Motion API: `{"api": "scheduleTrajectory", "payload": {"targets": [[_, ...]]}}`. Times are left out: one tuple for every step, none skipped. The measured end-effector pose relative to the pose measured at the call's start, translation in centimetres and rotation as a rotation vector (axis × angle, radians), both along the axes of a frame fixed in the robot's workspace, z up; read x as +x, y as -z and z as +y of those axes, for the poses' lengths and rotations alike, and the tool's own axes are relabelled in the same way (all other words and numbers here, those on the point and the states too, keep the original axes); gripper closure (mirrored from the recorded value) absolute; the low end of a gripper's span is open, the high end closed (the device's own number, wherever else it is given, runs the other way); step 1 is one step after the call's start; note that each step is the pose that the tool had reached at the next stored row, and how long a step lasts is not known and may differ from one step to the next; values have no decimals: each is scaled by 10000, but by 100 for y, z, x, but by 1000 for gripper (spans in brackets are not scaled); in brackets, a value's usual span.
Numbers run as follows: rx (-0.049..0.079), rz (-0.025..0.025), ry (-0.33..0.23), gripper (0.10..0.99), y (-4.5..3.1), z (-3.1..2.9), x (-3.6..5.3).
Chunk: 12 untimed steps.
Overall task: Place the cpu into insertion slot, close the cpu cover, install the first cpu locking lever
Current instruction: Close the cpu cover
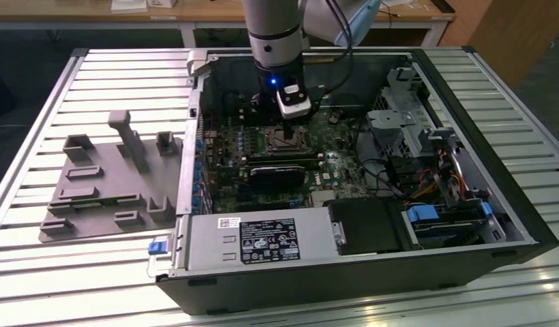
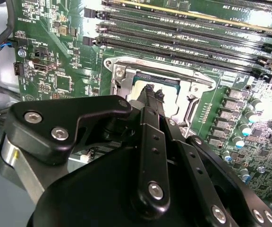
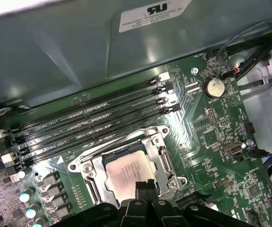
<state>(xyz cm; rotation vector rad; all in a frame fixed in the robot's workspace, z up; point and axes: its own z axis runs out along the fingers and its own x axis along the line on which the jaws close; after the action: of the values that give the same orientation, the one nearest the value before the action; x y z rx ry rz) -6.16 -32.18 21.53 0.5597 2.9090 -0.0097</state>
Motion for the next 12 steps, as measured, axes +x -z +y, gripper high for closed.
{"api": "scheduleTrajectory", "payload": {"targets": [[2,23,0,984,0,-6,3],[6,66,0,984,2,-13,9],[8,134,1,984,4,-19,17],[9,217,0,984,5,-23,27],[7,306,0,984,5,-27,35],[5,348,1,984,4,-28,40],[4,375,1,984,4,-29,44],[5,391,0,984,4,-29,46],[5,392,1,984,4,-29,46],[6,392,2,984,5,-29,46],[7,392,2,984,5,-29,46],[7,392,2,984,5,-29,46]]}}
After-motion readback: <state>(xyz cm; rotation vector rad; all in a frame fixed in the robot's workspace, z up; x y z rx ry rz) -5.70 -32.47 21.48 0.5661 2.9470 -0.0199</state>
